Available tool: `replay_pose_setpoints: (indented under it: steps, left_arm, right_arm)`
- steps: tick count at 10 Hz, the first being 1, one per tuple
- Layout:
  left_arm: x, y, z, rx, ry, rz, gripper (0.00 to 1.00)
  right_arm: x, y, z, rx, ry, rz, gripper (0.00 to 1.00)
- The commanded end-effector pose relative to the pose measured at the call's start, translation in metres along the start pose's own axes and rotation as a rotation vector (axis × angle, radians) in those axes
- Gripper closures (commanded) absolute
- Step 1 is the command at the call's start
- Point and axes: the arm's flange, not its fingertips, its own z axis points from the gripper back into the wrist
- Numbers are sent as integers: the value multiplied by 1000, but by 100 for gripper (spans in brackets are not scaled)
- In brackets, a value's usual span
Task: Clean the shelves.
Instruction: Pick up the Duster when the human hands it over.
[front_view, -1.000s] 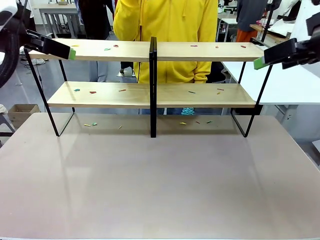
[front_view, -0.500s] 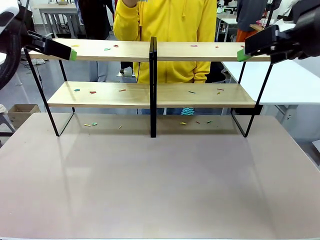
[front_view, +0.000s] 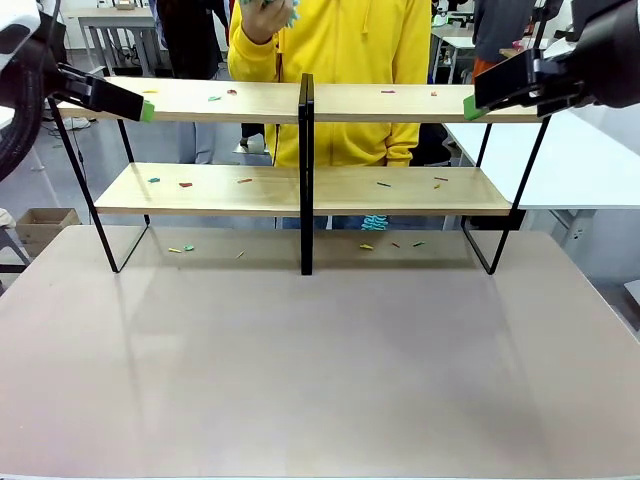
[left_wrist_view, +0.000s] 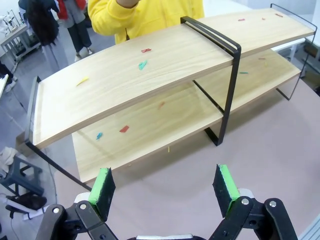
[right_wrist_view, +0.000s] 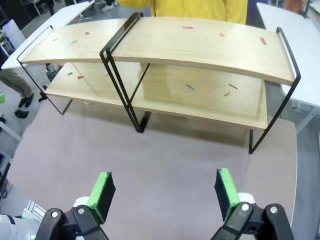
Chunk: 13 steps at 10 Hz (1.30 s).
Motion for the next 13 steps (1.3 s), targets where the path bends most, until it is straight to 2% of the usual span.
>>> replay_pose_setpoints:
  steps: [1,5,6,13]
  left_arm:
    - [-101,-16,12,7,-25,17,0]
    - [-101,-14,10,22,-7,10,0]
    - [-1,0,-3,-1,4,2,0]
    - [-1,0,-3,-1,4,2,0]
  right_arm:
    - [2,3,6,-41,-16,17,0]
    - [1,2,6,-33,-13,43,0]
    - [1,2,8,-16,-22,30,0]
    - [1,2,8,-16,-22,30,0]
